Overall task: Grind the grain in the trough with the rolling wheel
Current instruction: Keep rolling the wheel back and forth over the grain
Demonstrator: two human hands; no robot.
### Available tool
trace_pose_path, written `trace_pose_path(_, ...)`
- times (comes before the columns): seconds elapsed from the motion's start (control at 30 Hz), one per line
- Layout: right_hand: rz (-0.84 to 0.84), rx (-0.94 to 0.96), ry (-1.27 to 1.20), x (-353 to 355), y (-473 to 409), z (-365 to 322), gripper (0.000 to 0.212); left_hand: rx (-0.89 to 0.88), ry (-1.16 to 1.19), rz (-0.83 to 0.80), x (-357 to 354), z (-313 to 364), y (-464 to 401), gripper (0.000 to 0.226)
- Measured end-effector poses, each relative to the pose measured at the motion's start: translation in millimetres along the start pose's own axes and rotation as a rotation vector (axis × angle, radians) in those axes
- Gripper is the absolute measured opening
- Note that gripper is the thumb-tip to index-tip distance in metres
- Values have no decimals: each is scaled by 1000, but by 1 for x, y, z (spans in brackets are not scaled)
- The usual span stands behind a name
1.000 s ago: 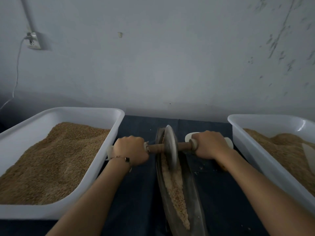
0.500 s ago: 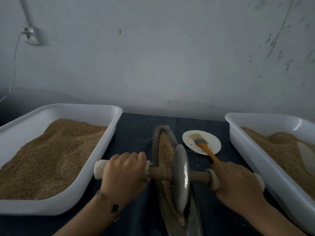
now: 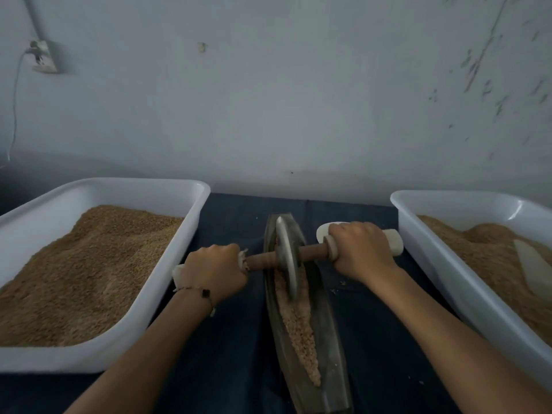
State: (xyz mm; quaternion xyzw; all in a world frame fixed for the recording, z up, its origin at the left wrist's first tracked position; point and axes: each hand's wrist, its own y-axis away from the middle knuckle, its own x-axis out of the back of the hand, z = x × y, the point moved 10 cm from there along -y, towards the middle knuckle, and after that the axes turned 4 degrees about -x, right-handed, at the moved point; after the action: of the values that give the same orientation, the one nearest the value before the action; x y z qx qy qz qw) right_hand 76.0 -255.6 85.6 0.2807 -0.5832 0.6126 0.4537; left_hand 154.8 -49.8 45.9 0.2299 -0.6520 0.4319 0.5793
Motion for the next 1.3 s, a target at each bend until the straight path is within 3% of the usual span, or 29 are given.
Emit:
trace_pose_path(0.2, 220, 7, -140, 37, 65, -2, 35, -165, -45, 194, 36, 34, 49, 26)
trace_pose_path(0.27, 256, 24, -168, 43, 87, 1, 37, -273, -30, 294, 55, 51, 70, 38)
trace_pose_path(0.4, 269, 84, -178, 51, 103, 5, 37, -314, -62, 354, 67, 57, 91, 42)
trace_pose_path(0.57, 135, 72, -112, 33, 77, 2, 41, -274, -25, 263, 46, 46, 62, 38)
trace_pose_path(0.7, -158, -80, -74, -10, 24, 17, 22, -74, -94, 173, 25, 21, 17, 21)
trace_pose_path(0.77, -204, -107, -114, -20, 3, 19, 15, -48, -102, 165, 22, 18, -3, 21)
trace_pose_path(0.9, -13, -87, -56, -7, -3, 10, 14, -12, -68, 93, 17, 13, -14, 19)
trace_pose_path(1.1, 328, 15, -90, 41, 76, -3, 30, -178, -9, 288, 46, 36, 55, 35)
trace_pose_path(1.3, 336, 60, -127, 55, 113, 2, 31, -272, -63, 338, 65, 52, 94, 37)
